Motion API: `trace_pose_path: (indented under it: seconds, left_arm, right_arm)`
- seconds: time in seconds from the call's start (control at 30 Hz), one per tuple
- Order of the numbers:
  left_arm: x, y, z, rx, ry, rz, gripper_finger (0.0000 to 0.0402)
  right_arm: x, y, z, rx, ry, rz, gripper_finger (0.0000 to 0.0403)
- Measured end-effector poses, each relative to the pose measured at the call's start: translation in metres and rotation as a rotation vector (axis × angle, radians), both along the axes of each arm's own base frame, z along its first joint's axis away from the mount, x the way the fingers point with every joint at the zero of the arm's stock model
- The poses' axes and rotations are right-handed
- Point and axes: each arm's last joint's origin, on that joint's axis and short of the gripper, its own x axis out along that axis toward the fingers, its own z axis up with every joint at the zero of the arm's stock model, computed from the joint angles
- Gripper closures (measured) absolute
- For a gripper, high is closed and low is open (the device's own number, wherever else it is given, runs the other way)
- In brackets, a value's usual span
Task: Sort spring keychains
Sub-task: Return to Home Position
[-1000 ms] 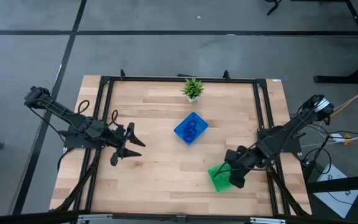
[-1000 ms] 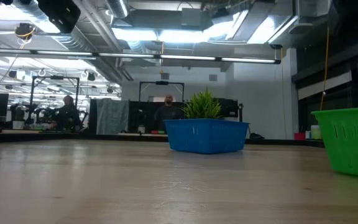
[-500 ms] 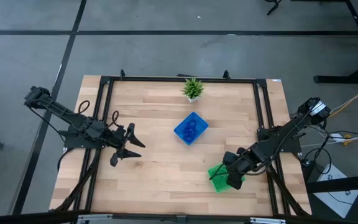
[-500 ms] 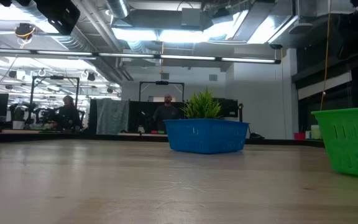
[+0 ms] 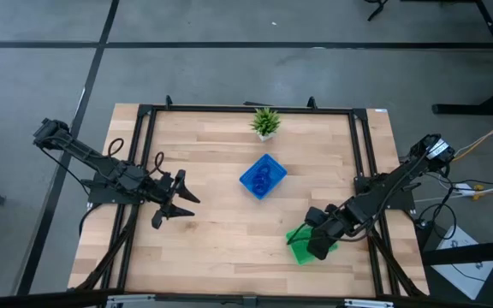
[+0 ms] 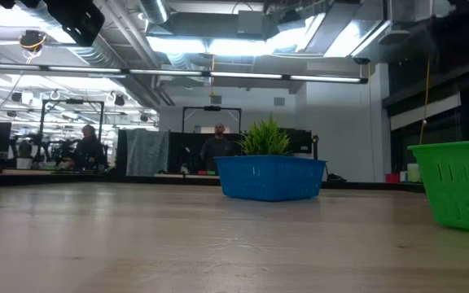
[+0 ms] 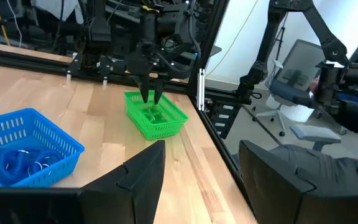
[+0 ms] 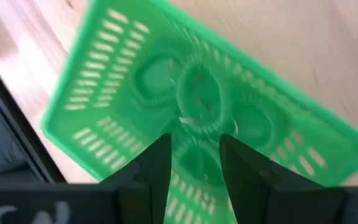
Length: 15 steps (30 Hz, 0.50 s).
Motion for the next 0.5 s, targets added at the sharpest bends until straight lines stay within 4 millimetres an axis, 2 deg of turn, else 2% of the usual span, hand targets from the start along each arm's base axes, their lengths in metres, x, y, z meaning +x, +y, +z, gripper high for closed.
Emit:
trace_pose_path:
  seconds: [0.1,0.3,0.4,0.5]
  left_arm:
    - [0.000,0.000,0.000,-0.014,0.007,0.000,0.0203]
    - [0.000,-0.001,-0.001,-0.078,0.034,-0.010,0.0203]
    - [-0.002,-0.003,-0.004,-0.039,0.059,-0.114,0.0203]
    - [-0.003,-0.007,-0.002,-0.017,0.034,-0.251,0.0203]
  right_arm:
    - [0.003,0.000,0.001,-0.066,-0.078,0.064,0.0267]
    - [0.012,0.003,0.013,-0.285,-0.342,0.249,0.0267]
    - [0.013,0.006,0.015,-0.374,-0.417,0.312,0.0267]
    - [0.010,0.004,0.007,-0.411,-0.489,0.344,0.0267]
